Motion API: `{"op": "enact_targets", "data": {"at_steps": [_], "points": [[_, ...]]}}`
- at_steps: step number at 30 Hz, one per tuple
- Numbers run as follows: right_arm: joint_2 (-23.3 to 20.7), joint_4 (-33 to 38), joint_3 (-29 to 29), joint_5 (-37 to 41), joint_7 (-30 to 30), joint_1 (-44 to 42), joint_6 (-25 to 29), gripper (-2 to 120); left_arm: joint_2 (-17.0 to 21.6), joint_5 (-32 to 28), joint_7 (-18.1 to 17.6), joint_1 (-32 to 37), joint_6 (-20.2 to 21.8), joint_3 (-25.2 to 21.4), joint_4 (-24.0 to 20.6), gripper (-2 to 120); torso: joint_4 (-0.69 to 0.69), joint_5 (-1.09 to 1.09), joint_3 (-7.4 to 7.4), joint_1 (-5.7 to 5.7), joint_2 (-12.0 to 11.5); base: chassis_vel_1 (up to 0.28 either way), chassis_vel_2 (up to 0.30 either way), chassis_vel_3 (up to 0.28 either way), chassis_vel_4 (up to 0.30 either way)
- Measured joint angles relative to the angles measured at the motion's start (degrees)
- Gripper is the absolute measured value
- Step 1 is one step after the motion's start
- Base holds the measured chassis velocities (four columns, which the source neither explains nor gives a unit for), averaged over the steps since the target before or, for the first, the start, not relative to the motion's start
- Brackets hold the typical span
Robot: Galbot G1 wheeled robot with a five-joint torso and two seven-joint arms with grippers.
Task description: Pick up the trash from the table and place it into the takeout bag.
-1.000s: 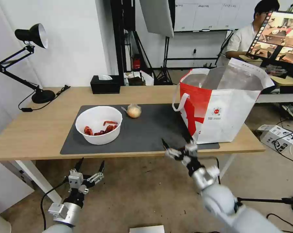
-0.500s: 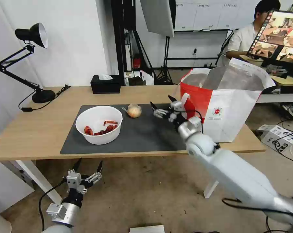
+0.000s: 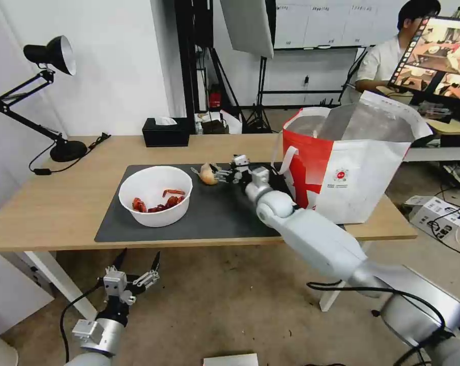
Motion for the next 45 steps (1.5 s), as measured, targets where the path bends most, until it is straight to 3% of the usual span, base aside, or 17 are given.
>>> {"op": "enact_targets", "data": {"at_steps": [2,6,21,34,37,45], "points": [[0.8,-0.12,-0.21,-0.1,1.34,0.7,-5.62,100,0.06,0.07,0.62,0.02,-0.35,-0.27,0.27,100,-0.01,0.01,0.0,0.0,0.0,0.0,0.0,0.0,0.0],[1.61,-0.6,-0.39,0.82,1.17,1.39,-9.34,100,0.1,0.15,0.98,0.03,-0.54,-0.29,0.52,100,-0.02,0.01,0.0,0.0,0.0,0.0,0.0,0.0,0.0],[6.18,-7.27,-0.46,1.59,-1.41,3.58,-11.4,100,0.66,-0.54,1.01,-0.56,-0.56,-0.28,0.64,100,-0.01,0.01,0.0,0.0,0.0,0.0,0.0,0.0,0.0],[8.83,-10.4,-0.48,-1.36,-0.12,3.75,-12.07,100,0.41,-0.8,1.0,-0.47,-0.68,-0.53,0.74,100,-0.01,0.01,0.0,0.0,0.01,0.0,0.0,0.0,0.0],[8.89,-10.49,-0.48,-1.38,0.36,3.53,-12.16,94,0.34,-0.81,1.0,-0.47,-0.71,-0.54,0.76,100,-0.01,0.01,0.0,0.0,0.01,0.0,0.0,0.0,0.0],[8.56,-10.31,-0.19,-1.25,1.61,2.89,-12.21,61,0.37,-0.92,0.99,-0.35,-0.74,-0.66,0.66,100,-0.01,0.01,0.0,-0.01,0.01,0.0,0.0,0.0,0.0]]}}
